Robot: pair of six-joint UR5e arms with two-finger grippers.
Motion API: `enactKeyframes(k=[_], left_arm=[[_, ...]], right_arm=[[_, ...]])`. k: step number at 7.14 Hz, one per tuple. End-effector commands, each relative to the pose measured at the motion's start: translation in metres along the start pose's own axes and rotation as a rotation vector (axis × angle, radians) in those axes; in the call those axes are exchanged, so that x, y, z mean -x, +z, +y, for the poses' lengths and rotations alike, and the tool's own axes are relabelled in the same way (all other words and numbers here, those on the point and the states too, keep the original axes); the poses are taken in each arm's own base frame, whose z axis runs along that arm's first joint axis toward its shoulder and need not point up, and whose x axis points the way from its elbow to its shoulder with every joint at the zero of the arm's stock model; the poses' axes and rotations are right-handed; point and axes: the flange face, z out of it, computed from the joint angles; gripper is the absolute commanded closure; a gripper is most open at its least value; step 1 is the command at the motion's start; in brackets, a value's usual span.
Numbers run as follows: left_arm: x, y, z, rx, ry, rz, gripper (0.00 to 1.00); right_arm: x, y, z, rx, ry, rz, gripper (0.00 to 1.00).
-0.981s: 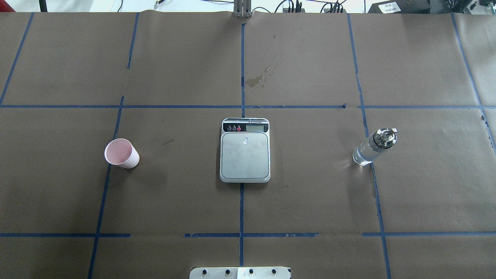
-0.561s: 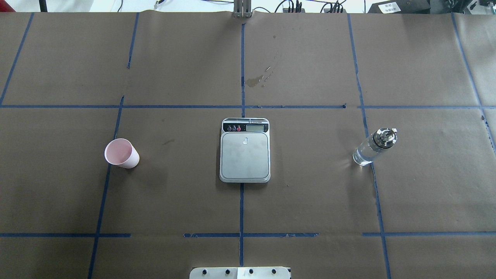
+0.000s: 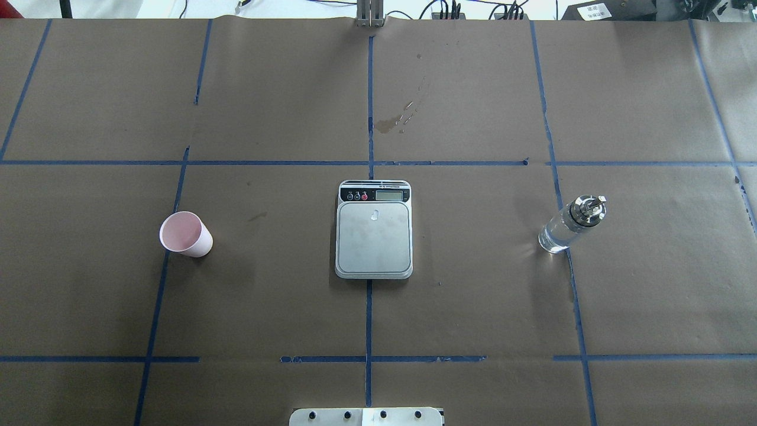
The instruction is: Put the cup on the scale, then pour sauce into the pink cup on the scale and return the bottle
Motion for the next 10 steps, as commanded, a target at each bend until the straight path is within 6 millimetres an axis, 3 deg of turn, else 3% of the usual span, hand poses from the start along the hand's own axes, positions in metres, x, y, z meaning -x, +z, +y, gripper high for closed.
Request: enactKeyframes(k=[1,3,4,6,9,10], left_arm=[[-0.106,0.034,-0.024,-0.014,-0.054,0.069,0.01],[-0.188,0.083,-0.02,0.036,-0.085,0.15,0.0],[-0.213,0.101,-0.015,0.051,-0.114,0.175,0.0],[-0.24,0.125,-0.014,0.044,-0.209,0.145,0.02],[-0.298,0.173,-0.026,0.036,-0.282,0.085,0.04],[-0.302,0.189,-0.024,0.058,-0.281,0.074,0.04]], right_arm=[[0.009,0.005,-0.003,0.004,-0.019,-0.005,0.0],[0.01,0.005,-0.003,-0.006,-0.034,-0.009,0.0],[0.01,0.006,-0.002,-0.008,-0.035,-0.009,0.0],[0.012,0.007,-0.001,0.0,-0.03,-0.048,0.0],[0.013,0.006,-0.002,0.0,-0.03,-0.051,0.0],[0.013,0.006,-0.002,0.0,-0.03,-0.051,0.0]])
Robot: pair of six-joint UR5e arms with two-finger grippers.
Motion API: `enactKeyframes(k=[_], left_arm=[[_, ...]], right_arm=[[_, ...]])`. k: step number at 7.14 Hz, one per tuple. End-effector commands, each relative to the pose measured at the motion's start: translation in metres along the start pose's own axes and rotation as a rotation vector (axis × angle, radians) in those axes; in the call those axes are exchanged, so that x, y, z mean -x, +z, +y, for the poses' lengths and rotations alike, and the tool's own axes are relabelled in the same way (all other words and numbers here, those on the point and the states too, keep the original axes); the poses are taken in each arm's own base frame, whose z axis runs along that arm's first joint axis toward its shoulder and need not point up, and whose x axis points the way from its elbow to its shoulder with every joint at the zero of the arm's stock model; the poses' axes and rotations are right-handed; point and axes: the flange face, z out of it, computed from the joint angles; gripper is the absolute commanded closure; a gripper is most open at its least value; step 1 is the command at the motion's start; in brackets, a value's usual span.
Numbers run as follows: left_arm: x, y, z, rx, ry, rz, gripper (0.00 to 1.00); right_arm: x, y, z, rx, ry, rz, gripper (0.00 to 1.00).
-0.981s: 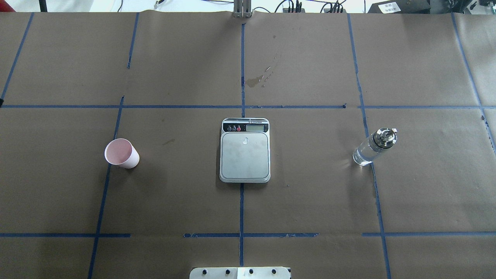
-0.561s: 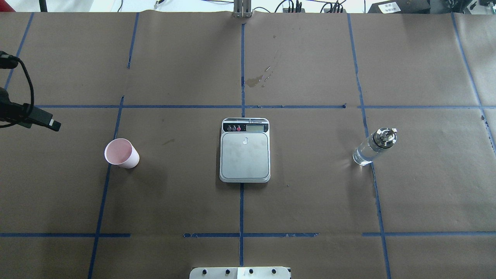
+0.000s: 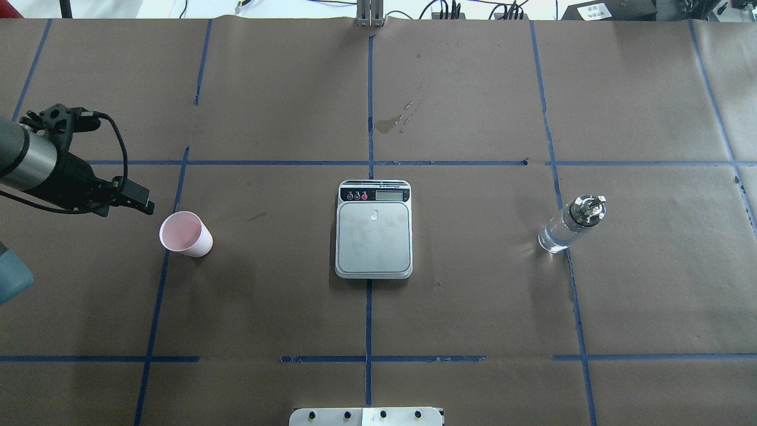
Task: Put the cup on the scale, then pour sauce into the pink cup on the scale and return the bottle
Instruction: 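Reach the left gripper down to the pink cup and grasp it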
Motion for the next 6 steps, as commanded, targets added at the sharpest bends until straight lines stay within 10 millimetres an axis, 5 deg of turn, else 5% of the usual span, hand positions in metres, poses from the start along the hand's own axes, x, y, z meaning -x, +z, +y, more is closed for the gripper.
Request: enactKeyframes(k=[1,4,5,6], left_arm=[[-0.015,0.021,0.004,0.008,-0.007,-0.016,0.05],[-0.022,0.04,0.004,0.036,0.002,-0.024,0.15],[-0.032,0.049,0.007,0.051,0.014,-0.022,0.24],[-0.035,0.056,0.008,0.063,0.016,-0.026,0.48]], right_arm=[[0.0,0.0,0.0,0.0,0.0,-0.001,0.0],[0.001,0.0,0.0,-0.001,-0.002,-0.001,0.0],[0.0,0.0,0.0,0.0,0.0,-0.001,0.0],[0.001,0.0,0.0,-0.002,-0.004,-0.001,0.0]])
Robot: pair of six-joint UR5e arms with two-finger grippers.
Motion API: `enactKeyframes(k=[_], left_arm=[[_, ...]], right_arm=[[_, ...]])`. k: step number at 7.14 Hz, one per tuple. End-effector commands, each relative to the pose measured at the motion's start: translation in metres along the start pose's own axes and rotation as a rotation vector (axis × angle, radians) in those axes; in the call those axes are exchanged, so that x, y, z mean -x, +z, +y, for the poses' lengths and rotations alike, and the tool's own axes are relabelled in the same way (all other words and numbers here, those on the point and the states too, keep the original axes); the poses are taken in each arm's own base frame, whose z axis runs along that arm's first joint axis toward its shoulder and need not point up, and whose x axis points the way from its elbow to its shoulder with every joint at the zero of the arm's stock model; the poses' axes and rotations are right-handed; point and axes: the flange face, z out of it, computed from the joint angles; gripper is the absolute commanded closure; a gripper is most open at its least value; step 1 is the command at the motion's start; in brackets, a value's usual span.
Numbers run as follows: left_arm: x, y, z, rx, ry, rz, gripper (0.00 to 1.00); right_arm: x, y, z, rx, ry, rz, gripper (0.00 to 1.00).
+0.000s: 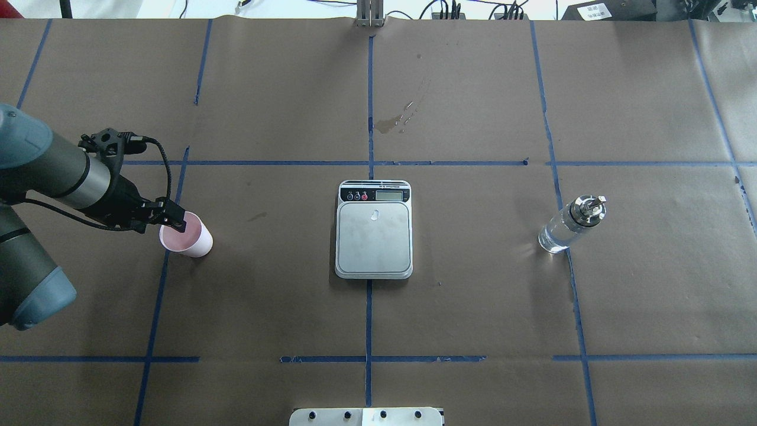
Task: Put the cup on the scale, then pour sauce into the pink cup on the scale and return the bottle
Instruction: 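Reach the left gripper down to the pink cup and grasp it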
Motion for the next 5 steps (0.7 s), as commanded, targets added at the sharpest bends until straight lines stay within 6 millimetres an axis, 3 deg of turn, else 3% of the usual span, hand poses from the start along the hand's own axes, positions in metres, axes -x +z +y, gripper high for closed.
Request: enactKeyframes(k=[1,2,4,5], left_arm=[[-0.004,0.013,0.0,0.018,0.001,-0.01,0.77],[-0.005,0.013,0.0,0.019,0.002,-0.01,1.0],[-0.004,0.013,-0.003,0.056,-0.055,-0.075,1.0],[-0.032,-0.002,-0.013,0.066,-0.085,-0.102,1.0]], right_arm=[[0.0,0.0,0.0,0.0,-0.001,0.0,0.0],[0.0,0.0,0.0,0.0,-0.001,0.0,0.0],[0.0,0.0,0.0,-0.001,-0.002,0.0,0.0],[0.001,-0.001,0.0,-0.002,-0.004,0.0,0.0]])
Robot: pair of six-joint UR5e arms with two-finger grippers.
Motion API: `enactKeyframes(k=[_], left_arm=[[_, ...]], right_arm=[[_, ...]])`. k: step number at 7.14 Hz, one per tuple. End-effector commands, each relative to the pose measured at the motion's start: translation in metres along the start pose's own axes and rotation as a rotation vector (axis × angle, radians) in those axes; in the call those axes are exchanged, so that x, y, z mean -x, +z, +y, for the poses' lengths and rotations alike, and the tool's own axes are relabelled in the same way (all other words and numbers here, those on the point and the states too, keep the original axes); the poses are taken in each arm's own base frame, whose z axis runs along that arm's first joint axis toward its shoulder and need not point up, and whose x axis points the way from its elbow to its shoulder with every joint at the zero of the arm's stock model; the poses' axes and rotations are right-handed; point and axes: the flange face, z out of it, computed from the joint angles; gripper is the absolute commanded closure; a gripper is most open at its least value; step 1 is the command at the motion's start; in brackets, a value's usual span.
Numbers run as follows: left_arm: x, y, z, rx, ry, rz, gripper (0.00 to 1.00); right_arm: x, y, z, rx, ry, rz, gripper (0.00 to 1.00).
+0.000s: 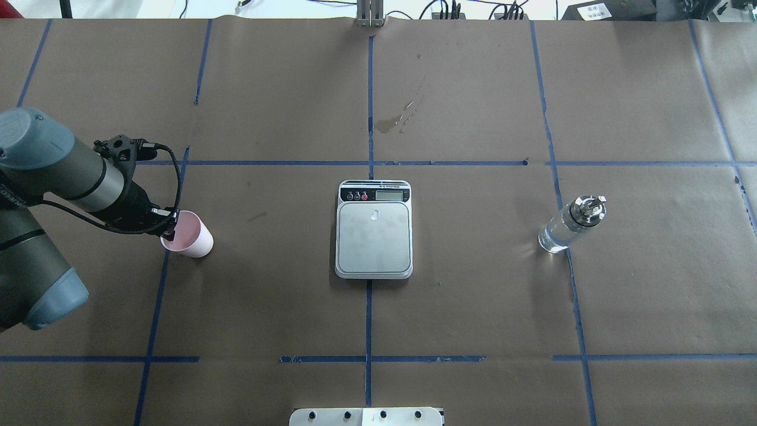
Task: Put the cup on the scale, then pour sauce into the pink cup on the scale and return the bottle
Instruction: 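Reach the left gripper down to the pink cup and grasp it, then carry the pink cup with the left gripper onto the scale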
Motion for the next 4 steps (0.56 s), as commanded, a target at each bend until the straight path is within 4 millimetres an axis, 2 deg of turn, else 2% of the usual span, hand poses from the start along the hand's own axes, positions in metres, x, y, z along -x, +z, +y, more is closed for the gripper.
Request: enactKeyframes(k=[1,3,4], left_arm=[[-0.051,-0.03,-0.011,0.02,-0.086,-0.042,1.0],[-0.136,-0.071,-0.024,0.002,-0.074,0.011,1.0],[-0.177,-0.076,-0.017,0.004,-0.097,0.047,1.0]], right_arm=[[0.001,-0.001,0.0,-0.002,-0.002,-0.002,0.0],[0.005,-0.001,-0.001,-0.001,-0.008,-0.02,0.0],[0.007,-0.002,-0.001,0.001,-0.008,-0.043,0.0]])
